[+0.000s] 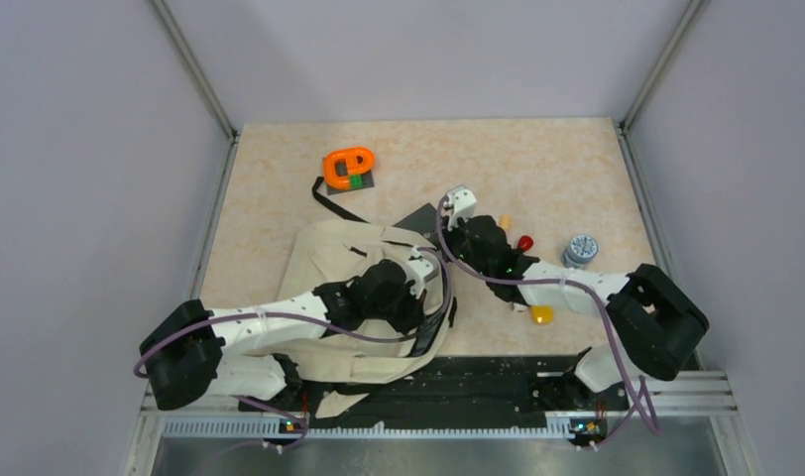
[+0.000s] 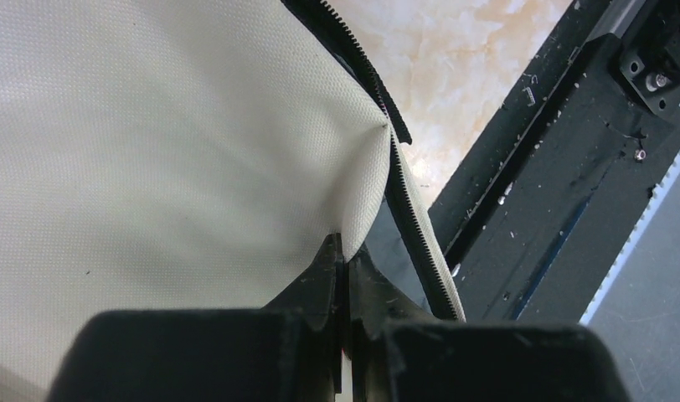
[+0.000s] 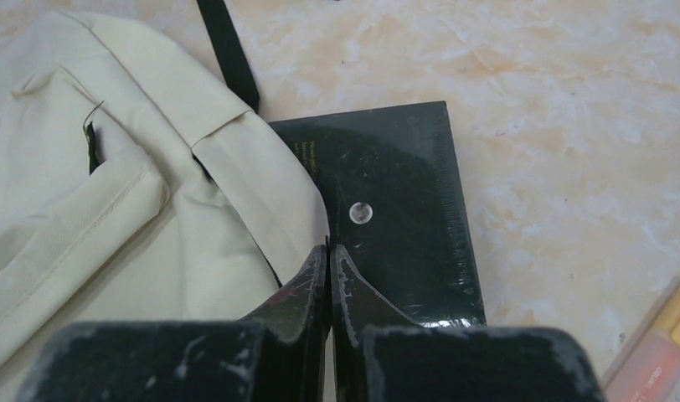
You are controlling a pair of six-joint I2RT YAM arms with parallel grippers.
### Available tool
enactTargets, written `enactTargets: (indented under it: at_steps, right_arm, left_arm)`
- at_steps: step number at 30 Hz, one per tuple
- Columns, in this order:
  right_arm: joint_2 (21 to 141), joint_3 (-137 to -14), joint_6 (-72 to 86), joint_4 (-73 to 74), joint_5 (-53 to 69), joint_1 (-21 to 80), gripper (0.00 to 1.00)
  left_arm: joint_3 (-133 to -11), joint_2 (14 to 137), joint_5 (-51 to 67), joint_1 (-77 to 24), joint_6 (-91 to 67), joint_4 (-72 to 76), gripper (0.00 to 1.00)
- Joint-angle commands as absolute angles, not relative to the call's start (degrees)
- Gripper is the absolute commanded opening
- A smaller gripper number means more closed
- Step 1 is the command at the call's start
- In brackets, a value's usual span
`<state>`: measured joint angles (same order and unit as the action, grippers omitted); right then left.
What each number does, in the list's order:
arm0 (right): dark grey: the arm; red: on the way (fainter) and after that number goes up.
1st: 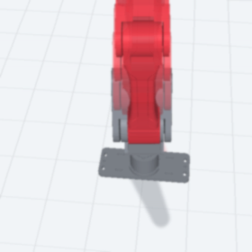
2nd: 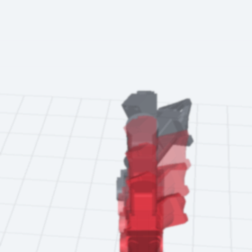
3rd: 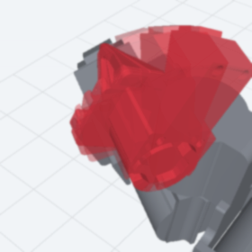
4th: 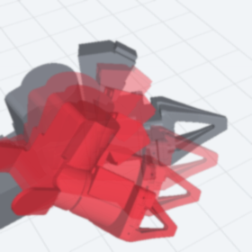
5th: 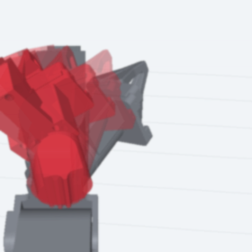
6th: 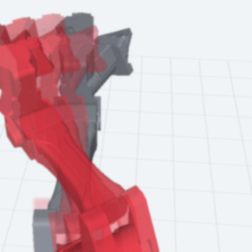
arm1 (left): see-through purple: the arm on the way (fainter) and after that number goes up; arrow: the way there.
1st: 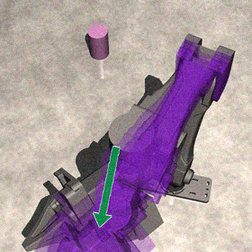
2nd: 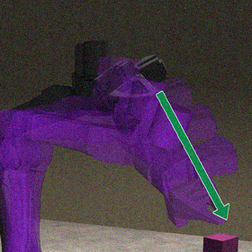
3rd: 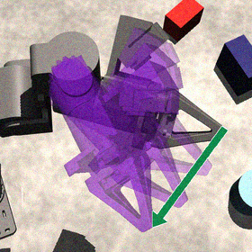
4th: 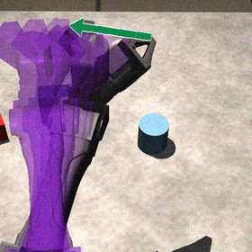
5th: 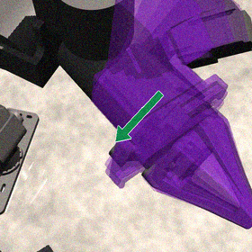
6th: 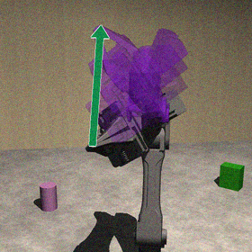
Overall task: Pack the student bag
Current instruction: Unzip the student bag at the center of the board.
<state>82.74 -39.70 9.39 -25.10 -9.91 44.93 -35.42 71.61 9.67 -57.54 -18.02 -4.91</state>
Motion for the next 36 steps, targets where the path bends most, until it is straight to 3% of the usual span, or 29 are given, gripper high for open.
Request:
enactTargets:
  at_steps: [1,11,15,20,22,27,36]
  right_arm:
    - [85.1,-44.6,7.7,-28.2,-6.2,44.6,0.0]
    - [91.3,-49.1,5.2,-27.3,-4.2,44.8,0.0]
    - [92.5,-50.1,5.1,-26.4,-4.1,45.0,0.0]
    - [91.6,-49.1,6.0,-26.1,-4.1,45.2,0.0]
    - [91.1,-48.9,6.3,-25.7,-4.1,45.2,0.0]
    - [90.0,-48.1,6.9,-25.4,-3.9,45.2,0.0]
    - [88.8,-47.2,6.9,-25.0,-4.9,45.2,0.0]
  left_arm:
    - [-34.5,71.0,16.2,-59.3,-18.3,-6.8,0.0]
    - [-34.6,72.9,17.3,-60.6,-18.3,-7.2,0.0]
    - [-34.6,70.6,12.7,-61.0,-19.8,-8.6,0.02]
    - [-33.3,65.9,3.7,-61.0,-26.0,0.0,0.47]
    - [-34.0,66.6,0.7,-60.9,-29.1,3.6,0.59]
    - [-38.1,71.8,-8.1,-61.0,-33.6,6.6,0.68]
    - [-45.9,79.8,-16.8,-60.9,-34.0,4.3,0.75]
